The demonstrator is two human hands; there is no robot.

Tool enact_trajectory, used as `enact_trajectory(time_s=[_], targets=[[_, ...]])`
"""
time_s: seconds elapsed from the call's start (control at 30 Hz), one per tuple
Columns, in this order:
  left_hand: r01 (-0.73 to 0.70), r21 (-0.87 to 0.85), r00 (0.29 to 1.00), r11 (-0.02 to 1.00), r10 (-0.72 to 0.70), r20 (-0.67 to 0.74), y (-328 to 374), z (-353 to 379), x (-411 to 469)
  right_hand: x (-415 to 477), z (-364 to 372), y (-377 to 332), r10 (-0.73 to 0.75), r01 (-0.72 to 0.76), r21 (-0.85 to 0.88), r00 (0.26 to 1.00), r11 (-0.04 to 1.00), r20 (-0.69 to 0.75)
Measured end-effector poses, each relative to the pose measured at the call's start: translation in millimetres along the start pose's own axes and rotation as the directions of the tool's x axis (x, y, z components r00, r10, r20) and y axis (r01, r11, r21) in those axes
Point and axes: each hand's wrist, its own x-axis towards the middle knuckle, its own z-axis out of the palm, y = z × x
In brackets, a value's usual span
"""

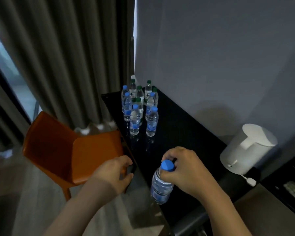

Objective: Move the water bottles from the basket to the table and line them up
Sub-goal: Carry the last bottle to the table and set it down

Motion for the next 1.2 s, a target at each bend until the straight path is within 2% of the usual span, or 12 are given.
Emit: enact_trajectory(time_s=[0.13,0.37,0.53,0.77,1.2], targets=[[-0.021,-0.002,0.999,1.0,0.022,0.041,-26.5,-6.6,53.0,45.4,14.5,8.8,0.098,-0.098,-0.009,0.995,0.995,-0.001],[-0.157,-0.045,0.985,0.987,0.16,0.06,-83.0,-26.7,140.6,115.1,42.9,10.9,0.227,-0.231,-0.068,0.972,0.971,-0.056],[-0.175,-0.1,0.974,0.98,0.187,0.128,-109.7,-24.9,190.9,149.2,63.5,14.8,0.321,-0.328,-0.059,0.941,0.943,-0.105],[-0.17,-0.132,0.955,0.976,0.197,0.222,-142.9,-18.3,241.9,191.9,85.3,31.7,0.416,-0.417,-0.008,0.908,0.909,-0.048],[-0.099,-0.133,0.956,0.986,0.132,0.262,-170.2,-9.2,356.3,290.4,82.9,109.5,0.491,-0.491,0.05,0.871,0.87,0.003]])
